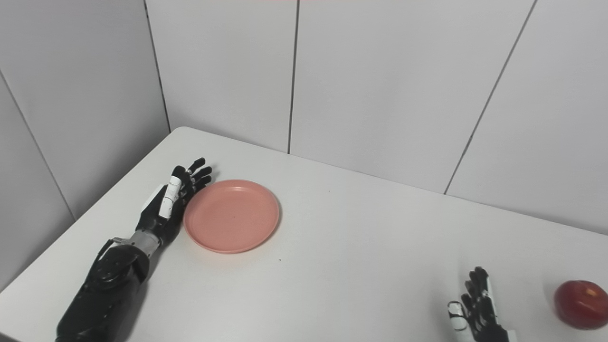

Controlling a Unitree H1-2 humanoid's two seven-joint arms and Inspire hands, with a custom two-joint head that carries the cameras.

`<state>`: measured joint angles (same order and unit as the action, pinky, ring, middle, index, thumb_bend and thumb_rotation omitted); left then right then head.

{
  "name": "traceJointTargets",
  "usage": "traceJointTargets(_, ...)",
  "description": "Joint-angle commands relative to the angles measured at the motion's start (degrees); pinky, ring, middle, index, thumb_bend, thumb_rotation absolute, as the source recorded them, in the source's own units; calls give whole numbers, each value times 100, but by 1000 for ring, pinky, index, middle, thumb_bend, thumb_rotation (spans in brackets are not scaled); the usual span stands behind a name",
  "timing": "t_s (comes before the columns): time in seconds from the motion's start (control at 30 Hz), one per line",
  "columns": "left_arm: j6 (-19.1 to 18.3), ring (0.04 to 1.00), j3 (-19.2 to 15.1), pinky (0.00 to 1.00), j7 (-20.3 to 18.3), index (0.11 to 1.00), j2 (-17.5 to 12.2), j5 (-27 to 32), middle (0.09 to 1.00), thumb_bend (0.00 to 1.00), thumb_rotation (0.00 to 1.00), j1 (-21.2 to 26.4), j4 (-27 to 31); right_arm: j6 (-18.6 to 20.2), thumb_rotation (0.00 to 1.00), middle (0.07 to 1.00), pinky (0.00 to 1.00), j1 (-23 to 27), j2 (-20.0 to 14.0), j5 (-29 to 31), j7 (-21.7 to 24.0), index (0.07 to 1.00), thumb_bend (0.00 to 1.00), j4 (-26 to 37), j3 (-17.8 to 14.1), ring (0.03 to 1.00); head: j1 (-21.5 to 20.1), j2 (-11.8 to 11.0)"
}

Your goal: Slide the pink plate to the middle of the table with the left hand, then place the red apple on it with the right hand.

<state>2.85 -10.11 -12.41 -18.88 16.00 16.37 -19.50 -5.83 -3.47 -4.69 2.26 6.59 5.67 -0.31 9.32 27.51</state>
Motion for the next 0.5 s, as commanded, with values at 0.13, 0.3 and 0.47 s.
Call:
traceJointTargets(0.13,-190,950,170,980,-264,944,41,94,946,903,1000,50,190,77,737,1000,1000,-219,106,-216,-151,1000,708,124,106,1000,-230,74)
traceJointTargets(0.3,-301,948,147,988,-265,940,131,268,942,908,1000,28,247,117,744,1000,1000,-224,180,-279,-213,1000,697,148,135,1000,-444,99)
traceJointTargets(0.47,-305,955,163,972,-336,948,244,437,950,912,1000,26,243,109,744,995,1000,-216,224,-374,-252,992,696,150,163,1000,-513,113)
